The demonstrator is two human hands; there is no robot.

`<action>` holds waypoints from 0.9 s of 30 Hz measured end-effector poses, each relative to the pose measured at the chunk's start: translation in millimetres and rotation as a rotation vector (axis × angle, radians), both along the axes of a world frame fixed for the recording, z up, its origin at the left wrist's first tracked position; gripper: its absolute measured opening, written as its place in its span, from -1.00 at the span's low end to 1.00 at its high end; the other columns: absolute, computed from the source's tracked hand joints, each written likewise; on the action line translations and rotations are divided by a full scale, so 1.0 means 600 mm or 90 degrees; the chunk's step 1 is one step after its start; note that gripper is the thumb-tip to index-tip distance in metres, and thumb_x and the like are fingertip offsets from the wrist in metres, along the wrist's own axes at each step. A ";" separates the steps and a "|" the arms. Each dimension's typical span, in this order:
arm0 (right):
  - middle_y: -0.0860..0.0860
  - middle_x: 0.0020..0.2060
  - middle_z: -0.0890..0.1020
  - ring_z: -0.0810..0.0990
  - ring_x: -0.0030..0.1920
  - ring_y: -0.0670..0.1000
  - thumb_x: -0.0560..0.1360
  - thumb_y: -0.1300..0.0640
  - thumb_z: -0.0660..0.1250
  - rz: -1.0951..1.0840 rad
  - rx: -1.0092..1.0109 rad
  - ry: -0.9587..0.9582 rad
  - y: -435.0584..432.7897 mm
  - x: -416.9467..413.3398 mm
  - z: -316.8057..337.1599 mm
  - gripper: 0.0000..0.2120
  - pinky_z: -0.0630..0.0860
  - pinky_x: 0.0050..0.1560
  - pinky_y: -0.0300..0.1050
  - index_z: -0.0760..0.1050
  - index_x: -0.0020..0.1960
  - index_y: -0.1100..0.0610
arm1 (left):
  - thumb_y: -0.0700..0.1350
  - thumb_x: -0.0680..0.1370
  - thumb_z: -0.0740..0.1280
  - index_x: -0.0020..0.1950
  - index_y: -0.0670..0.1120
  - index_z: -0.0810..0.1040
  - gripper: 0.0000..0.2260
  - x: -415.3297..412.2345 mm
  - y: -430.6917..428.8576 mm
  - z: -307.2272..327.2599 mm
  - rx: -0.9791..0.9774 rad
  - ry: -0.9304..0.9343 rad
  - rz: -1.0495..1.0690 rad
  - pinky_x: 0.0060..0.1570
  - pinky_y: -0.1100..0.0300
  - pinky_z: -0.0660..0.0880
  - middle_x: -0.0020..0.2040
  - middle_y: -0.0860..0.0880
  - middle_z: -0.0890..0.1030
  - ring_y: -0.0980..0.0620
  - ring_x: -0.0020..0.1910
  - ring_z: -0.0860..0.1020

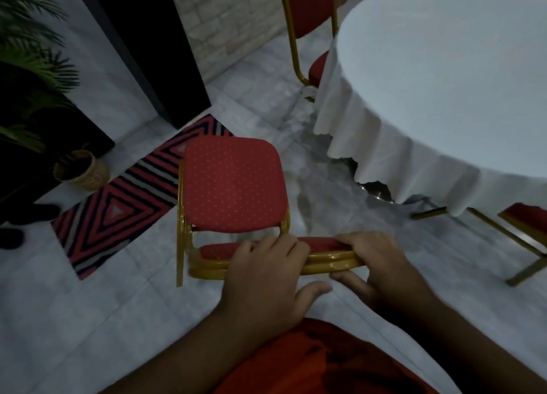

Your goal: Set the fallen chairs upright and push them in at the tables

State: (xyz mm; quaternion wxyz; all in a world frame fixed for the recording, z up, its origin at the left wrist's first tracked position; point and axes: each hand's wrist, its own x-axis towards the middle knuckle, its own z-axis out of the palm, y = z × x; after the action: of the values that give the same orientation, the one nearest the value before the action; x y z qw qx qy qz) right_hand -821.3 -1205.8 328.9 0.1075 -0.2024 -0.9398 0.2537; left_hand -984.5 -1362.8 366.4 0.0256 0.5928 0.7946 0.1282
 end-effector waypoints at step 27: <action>-0.18 -0.27 0.39 0.31 -0.21 -0.19 0.46 -0.31 0.38 -0.222 0.085 0.102 -0.073 0.047 0.029 -0.58 0.21 -0.15 -0.42 0.48 -0.19 0.05 | 0.17 0.53 0.45 0.00 0.04 0.66 -0.77 -0.052 0.025 -0.024 0.171 -0.167 -0.291 -0.26 0.21 0.48 -0.16 0.14 0.58 0.17 -0.19 0.54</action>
State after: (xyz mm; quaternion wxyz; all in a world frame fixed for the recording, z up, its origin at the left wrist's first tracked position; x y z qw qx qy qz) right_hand -792.9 -1249.6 346.5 0.2371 -0.3340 -0.8936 0.1838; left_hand -1015.6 -1347.8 352.3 0.0778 0.7327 0.6063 0.2990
